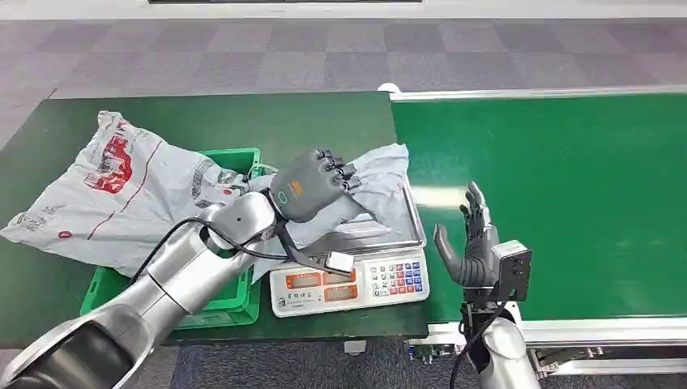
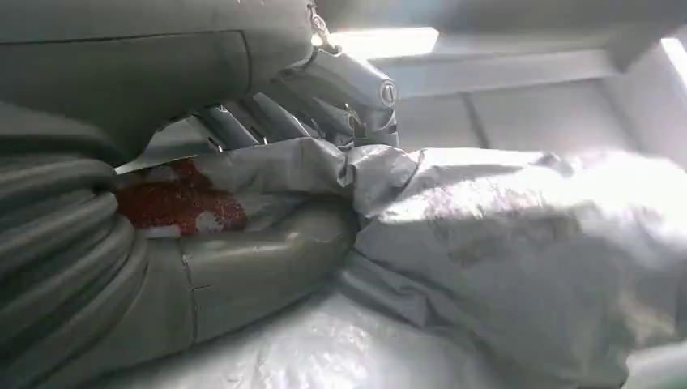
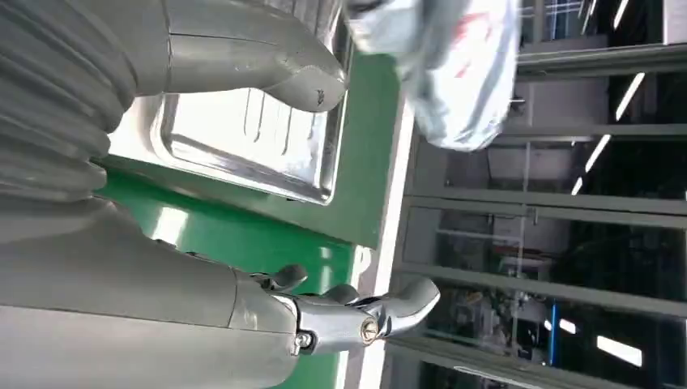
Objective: Moved the parcel from conveyor to table for the left to box.
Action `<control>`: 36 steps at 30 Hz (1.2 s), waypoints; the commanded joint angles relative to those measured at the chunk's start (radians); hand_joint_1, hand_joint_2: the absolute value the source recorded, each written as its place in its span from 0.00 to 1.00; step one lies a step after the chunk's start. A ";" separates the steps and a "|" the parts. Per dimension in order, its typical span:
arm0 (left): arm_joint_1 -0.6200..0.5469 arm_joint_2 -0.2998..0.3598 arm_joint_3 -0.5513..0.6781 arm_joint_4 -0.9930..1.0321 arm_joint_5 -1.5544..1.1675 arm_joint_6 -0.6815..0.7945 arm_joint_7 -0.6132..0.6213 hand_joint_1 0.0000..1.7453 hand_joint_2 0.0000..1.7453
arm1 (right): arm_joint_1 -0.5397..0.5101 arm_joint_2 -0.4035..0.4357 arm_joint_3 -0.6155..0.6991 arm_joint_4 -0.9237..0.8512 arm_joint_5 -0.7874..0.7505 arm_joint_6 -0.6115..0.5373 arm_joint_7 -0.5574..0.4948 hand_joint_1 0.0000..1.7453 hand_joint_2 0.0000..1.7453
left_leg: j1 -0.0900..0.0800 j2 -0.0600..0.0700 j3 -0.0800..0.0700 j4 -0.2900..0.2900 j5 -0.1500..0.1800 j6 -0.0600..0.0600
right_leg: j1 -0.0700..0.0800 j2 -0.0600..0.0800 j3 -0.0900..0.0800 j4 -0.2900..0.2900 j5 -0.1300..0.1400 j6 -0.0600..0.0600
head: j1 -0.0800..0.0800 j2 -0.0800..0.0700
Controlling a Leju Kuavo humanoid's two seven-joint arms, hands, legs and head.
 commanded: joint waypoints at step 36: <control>0.267 0.139 0.512 -0.115 0.026 -0.041 0.081 0.00 1.00 | 0.097 0.038 -0.119 -0.105 0.103 0.018 0.052 0.00 1.00 | 0.000 0.000 -0.003 -0.002 0.001 0.001 | 0.001 -0.001 -0.003 -0.001 0.000 -0.001 | 0.000 0.000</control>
